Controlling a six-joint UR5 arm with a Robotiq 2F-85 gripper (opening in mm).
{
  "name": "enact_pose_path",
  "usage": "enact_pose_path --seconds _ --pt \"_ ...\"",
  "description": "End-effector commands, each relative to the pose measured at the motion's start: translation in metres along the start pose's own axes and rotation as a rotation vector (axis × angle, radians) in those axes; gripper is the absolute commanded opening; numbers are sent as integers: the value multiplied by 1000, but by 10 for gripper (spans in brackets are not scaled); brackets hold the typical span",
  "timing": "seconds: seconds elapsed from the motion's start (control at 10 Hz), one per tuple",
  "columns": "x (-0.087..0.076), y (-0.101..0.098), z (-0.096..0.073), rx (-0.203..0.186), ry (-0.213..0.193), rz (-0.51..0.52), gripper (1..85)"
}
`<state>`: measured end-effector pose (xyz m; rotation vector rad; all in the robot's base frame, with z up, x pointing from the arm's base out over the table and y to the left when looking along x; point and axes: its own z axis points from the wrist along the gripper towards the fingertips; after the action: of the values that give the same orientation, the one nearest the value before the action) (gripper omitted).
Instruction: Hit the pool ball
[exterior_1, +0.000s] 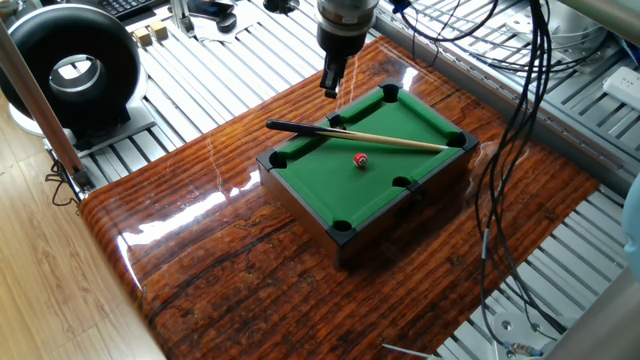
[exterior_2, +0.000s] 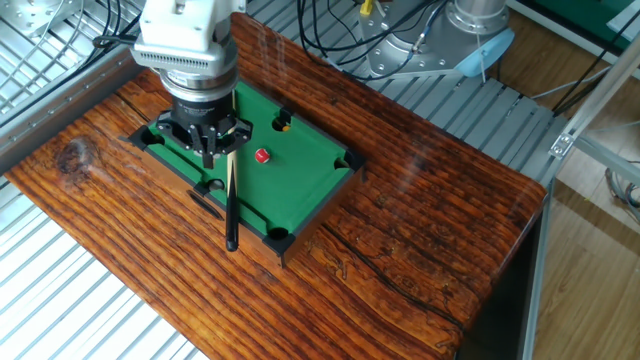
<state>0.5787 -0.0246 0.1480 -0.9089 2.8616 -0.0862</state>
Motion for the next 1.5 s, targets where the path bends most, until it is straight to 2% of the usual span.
enact_pose_path --seconds 0.0,0.2,0.5,0.6,0.9,1.1,1.2,1.4 --pt "-7 1 -1 -18 -42 -13 10" --pt "-13 2 1 -16 -52 -26 10" --pt "-15 9 4 -41 -61 -15 10" --pt "-20 16 4 -67 -78 -8 10" --pt "-23 19 3 -80 -91 -2 10" --pt "-18 16 4 -65 -71 -52 10" --pt "-14 17 4 -71 -58 -89 10" --pt "-15 21 4 -83 -63 -105 10"
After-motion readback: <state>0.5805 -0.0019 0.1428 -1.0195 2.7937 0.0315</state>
